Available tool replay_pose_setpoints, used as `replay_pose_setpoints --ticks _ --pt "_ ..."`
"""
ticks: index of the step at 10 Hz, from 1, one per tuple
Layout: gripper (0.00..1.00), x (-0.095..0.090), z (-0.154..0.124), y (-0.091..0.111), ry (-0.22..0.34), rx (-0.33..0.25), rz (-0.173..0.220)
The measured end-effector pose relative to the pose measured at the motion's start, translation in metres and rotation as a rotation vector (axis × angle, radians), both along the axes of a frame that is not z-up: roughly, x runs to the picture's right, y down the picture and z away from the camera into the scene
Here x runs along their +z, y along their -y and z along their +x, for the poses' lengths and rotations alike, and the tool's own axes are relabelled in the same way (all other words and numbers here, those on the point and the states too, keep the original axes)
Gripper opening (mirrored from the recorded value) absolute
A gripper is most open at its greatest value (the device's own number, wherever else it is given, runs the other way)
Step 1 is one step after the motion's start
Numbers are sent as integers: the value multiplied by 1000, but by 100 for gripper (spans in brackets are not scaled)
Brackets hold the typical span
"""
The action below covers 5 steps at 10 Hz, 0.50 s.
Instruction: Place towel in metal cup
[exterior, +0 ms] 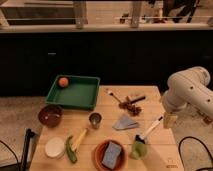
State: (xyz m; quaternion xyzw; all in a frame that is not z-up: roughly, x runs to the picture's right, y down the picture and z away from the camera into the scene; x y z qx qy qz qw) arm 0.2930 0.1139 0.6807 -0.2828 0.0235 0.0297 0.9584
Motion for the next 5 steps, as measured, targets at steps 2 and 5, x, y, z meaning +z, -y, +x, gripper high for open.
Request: replay_pose_setpoints --ticks 2,5 --pt "80 0 0 0 0 0 0" --pt "80 -1 0 1 -1 -1 1"
